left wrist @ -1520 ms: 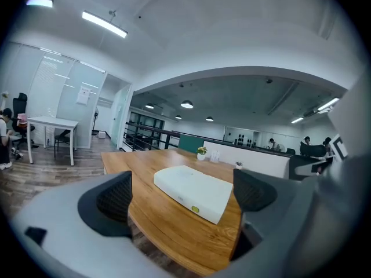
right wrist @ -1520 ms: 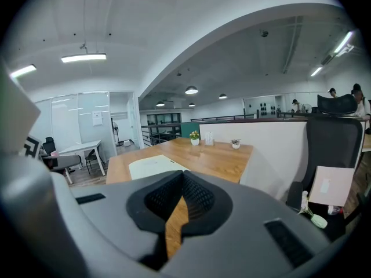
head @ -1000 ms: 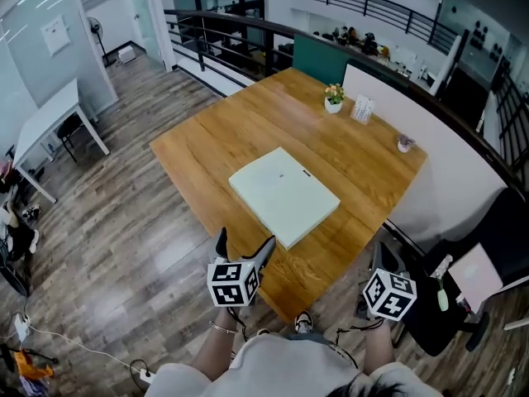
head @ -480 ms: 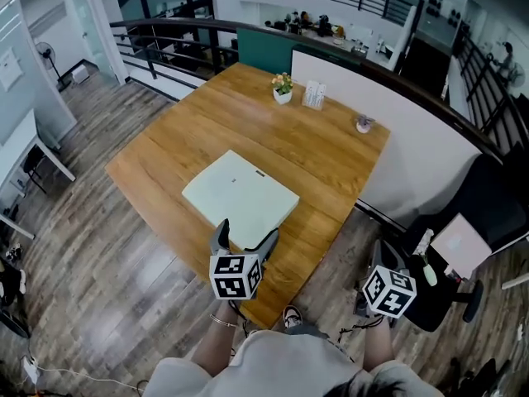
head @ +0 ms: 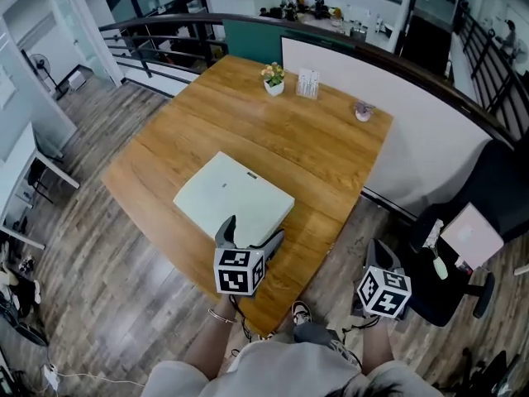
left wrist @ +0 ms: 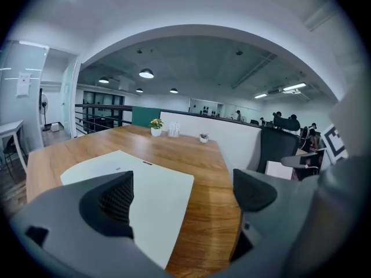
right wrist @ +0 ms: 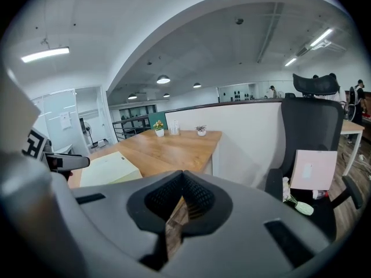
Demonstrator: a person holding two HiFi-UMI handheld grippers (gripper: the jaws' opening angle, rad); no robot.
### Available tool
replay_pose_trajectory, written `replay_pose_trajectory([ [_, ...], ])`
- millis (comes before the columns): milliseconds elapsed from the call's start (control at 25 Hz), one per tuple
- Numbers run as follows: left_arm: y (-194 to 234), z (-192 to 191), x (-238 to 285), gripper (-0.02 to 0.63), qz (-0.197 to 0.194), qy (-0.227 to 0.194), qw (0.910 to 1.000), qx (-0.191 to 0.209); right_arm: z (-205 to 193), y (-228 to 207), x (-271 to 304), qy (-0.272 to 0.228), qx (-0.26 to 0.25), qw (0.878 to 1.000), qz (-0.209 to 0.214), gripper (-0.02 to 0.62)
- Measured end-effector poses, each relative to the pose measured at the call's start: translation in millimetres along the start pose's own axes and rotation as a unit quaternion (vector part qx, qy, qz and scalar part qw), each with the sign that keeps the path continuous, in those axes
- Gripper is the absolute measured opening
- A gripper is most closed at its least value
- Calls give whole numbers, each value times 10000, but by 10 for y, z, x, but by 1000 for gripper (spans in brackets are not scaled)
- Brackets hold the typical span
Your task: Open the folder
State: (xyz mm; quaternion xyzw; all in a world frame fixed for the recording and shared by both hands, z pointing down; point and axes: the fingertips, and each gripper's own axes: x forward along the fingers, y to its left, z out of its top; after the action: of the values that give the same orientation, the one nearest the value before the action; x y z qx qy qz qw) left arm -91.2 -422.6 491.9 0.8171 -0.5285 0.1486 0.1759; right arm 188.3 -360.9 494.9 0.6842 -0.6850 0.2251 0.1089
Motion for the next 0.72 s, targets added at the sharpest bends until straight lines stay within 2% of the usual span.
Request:
replay_pose_trajectory([
  [400, 33, -239, 678, 540, 81, 880, 9931, 774, -314, -239, 527, 423, 285, 9987, -24, 2],
  [720, 69, -381, 1102, 518, 101, 1570, 9747, 1589, -462, -227, 901, 676, 283, 9973, 53, 2],
])
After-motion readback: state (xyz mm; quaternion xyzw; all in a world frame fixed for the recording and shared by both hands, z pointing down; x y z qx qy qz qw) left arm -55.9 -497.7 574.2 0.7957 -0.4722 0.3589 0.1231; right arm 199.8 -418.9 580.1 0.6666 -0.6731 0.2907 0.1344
